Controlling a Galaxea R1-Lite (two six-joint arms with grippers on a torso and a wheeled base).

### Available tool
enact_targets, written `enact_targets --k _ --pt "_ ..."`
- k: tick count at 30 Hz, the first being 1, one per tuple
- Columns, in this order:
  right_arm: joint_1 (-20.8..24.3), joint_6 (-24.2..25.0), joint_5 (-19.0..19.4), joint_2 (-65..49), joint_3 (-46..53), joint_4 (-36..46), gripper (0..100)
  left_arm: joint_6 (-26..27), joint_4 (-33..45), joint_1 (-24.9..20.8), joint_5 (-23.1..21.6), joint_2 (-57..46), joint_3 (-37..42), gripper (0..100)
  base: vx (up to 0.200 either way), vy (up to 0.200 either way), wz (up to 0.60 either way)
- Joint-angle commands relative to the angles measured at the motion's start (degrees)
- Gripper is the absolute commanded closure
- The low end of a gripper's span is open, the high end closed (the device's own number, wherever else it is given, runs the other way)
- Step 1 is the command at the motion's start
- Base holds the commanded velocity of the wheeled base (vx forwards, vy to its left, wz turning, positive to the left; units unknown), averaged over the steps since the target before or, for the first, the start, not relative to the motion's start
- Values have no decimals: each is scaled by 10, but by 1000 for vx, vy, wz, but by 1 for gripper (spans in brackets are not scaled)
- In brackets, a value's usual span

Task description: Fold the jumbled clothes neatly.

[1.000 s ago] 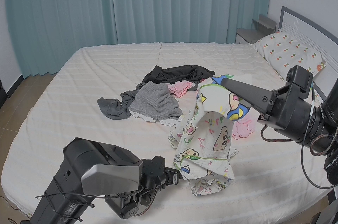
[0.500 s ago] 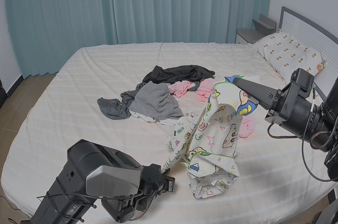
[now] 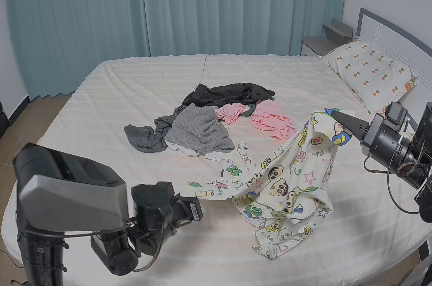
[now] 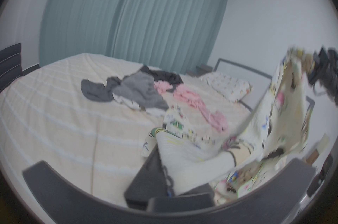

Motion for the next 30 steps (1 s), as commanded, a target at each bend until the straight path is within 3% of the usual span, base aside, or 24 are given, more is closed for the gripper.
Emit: enact_targets --k 1,2,3,5,12,18,22,30 --pt "-40 -21 -45 70 -47 0 100 -2 -8 41 11 -157 -5 100 0 0 0" --pt "-40 -21 -45 70 -47 0 100 -2 -8 41 11 -157 -5 100 0 0 0" --pt "-37 -21 -87 89 -73 -1 100 7 -3 42 12 -180 -20 100 0 0 0" --pt "-34 -24 -117 93 -90 -2 100 19 3 44 14 -199 -35 100 0 0 0" --pt "-10 -36 -164 55 -155 0 100 37 93 42 15 -293 -99 100 0 0 0" --pt "10 -83 -168 12 -188 1 100 38 164 40 24 -344 -148 100 0 0 0" --pt "45 -132 -206 -33 -214 40 100 60 202 40 38 -379 -164 100 0 0 0" --pt "80 -137 -213 -64 -197 56 100 67 200 40 41 -388 -125 100 0 0 0"
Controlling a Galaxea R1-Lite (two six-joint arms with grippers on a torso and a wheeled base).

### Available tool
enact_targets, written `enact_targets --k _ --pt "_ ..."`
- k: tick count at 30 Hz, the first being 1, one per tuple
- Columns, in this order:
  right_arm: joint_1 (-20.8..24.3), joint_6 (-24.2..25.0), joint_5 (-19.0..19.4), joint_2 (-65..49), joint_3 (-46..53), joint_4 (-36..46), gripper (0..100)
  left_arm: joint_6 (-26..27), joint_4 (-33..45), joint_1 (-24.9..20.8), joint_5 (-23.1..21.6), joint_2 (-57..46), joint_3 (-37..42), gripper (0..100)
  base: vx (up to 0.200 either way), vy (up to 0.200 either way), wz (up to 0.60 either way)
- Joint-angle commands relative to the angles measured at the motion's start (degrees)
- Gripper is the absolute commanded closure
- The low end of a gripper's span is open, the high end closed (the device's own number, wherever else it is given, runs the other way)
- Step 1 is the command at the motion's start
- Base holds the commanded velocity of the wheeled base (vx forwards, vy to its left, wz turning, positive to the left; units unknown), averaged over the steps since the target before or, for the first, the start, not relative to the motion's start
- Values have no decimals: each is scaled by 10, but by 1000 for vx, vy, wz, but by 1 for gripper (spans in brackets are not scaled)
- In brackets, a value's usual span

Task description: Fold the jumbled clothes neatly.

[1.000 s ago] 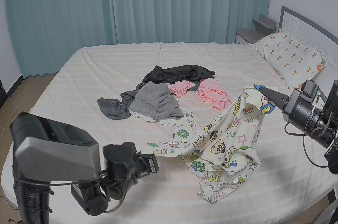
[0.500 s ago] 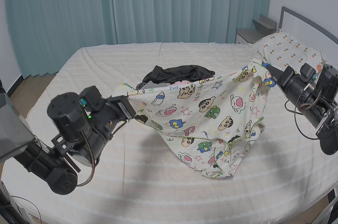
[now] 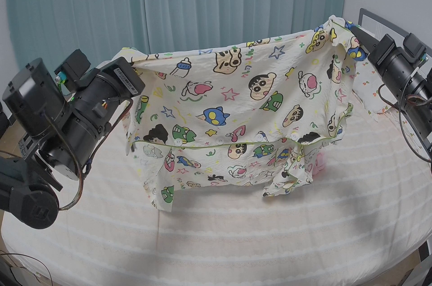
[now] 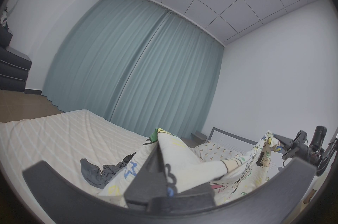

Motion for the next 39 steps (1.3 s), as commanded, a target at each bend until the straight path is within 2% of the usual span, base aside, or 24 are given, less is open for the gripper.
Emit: enact_targets --k 1,8,11,23,39 --pt "11 0 -1 -25 23 1 100 0 -1 0 0 -19 29 100 0 0 0" --pt "11 11 6 -28 68 -2 100 -3 -2 0 1 -19 57 100 0 0 0" --pt "11 34 6 -28 70 -2 100 -3 -2 0 13 -18 63 100 0 0 0" --pt "13 41 6 -28 86 -3 100 -25 -2 0 16 -22 87 100 -200 0 0" --pt "23 41 6 -53 100 -2 100 -24 -2 0 22 -59 118 100 0 0 0"
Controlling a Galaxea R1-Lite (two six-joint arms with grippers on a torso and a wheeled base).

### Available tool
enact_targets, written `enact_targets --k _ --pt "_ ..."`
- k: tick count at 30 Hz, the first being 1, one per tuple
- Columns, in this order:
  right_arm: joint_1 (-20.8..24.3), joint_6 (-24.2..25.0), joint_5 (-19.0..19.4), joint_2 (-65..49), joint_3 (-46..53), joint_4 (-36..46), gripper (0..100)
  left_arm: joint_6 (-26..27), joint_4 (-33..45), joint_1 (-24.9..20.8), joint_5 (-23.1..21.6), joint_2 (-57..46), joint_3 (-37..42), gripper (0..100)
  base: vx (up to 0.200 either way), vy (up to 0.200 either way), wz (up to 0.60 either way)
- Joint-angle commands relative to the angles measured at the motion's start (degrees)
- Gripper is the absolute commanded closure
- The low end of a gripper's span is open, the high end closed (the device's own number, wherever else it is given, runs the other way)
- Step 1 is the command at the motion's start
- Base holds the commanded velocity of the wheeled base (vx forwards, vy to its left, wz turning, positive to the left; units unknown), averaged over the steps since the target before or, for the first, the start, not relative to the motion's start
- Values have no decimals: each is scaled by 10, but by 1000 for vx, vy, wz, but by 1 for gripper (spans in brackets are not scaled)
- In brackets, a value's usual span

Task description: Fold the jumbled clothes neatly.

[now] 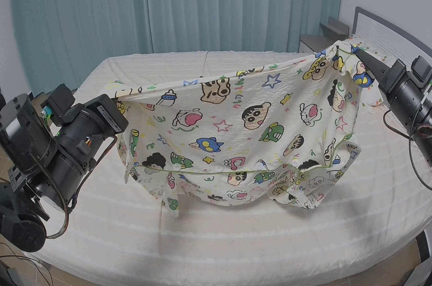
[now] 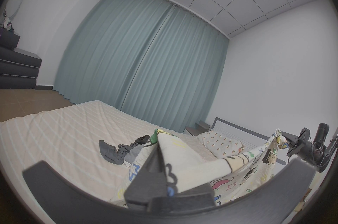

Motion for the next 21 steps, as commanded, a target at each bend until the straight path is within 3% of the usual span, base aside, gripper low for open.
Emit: enact_targets --k 1,14,21 --pt "6 0 0 -6 5 0 100 1 0 0 0 -11 8 100 0 0 0" --pt "9 0 2 -4 8 0 100 3 1 6 -4 -11 4 100 0 0 0" --pt "9 12 2 -1 8 0 100 2 1 11 -6 -8 1 100 0 200 0"
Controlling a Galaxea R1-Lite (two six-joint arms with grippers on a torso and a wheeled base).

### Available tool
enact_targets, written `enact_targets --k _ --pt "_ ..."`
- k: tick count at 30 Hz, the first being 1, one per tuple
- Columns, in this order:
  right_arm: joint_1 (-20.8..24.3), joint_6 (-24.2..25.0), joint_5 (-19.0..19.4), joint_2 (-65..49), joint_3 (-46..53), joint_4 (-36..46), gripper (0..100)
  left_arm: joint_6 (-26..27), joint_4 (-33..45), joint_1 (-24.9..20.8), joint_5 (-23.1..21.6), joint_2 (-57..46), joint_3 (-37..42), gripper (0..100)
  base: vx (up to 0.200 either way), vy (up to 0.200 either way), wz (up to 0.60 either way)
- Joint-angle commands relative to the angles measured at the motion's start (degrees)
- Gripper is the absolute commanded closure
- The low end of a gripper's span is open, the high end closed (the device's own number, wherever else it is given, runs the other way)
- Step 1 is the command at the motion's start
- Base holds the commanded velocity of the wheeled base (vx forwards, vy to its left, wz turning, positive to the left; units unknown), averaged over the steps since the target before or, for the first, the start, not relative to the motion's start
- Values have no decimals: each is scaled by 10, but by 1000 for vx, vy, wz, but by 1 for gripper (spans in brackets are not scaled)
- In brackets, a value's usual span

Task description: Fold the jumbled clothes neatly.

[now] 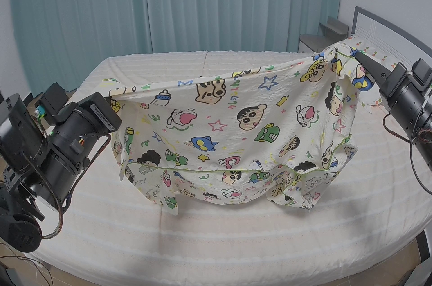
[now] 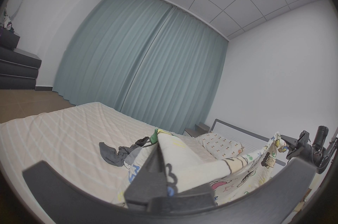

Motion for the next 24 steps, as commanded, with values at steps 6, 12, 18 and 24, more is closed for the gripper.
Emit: enact_targets --k 6,12,18,24 --pt "0 4 2 5 2 0 100 -1 -1 2 1 7 -1 100 0 200 0" --pt "0 4 1 5 4 0 100 0 -1 3 3 7 0 100 0 200 0" --pt "3 4 2 5 4 0 100 0 -1 8 3 6 -1 100 0 200 0" --pt "9 4 1 6 4 0 100 0 0 12 3 4 0 100 0 200 0"
